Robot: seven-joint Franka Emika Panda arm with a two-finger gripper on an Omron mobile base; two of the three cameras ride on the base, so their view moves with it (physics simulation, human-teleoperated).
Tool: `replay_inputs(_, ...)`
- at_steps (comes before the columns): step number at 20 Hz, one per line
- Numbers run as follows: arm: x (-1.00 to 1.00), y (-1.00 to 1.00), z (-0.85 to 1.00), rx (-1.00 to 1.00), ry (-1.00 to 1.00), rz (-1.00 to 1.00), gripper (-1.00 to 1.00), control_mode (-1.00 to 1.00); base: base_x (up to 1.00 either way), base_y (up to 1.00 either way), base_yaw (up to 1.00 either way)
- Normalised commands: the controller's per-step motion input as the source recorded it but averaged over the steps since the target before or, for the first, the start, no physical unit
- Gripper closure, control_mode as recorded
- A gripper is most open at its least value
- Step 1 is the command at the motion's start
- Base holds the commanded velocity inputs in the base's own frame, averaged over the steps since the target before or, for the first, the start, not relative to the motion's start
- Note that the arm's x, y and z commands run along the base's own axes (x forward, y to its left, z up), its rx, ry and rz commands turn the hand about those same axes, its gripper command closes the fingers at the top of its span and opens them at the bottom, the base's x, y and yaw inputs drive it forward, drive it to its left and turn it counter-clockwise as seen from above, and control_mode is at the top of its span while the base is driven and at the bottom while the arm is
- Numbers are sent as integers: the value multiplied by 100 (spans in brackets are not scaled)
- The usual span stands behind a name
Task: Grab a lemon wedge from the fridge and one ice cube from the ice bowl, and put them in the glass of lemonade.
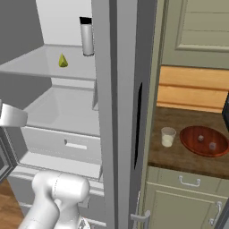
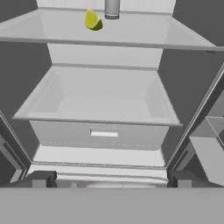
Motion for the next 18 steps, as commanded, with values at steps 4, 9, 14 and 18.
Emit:
replay_inputs(4,0,6,37,-5,-10,0,-100,-100,0,0,0)
replay_inputs(9,5,5,53,-1,-18,0,-100,-100,0,0,0)
replay_inputs(14,84,0,22,2,-2,9,-100,-100,0,0,0)
replay_inputs(18,100,0,-4,0,10,14,-100,-100,0,0,0)
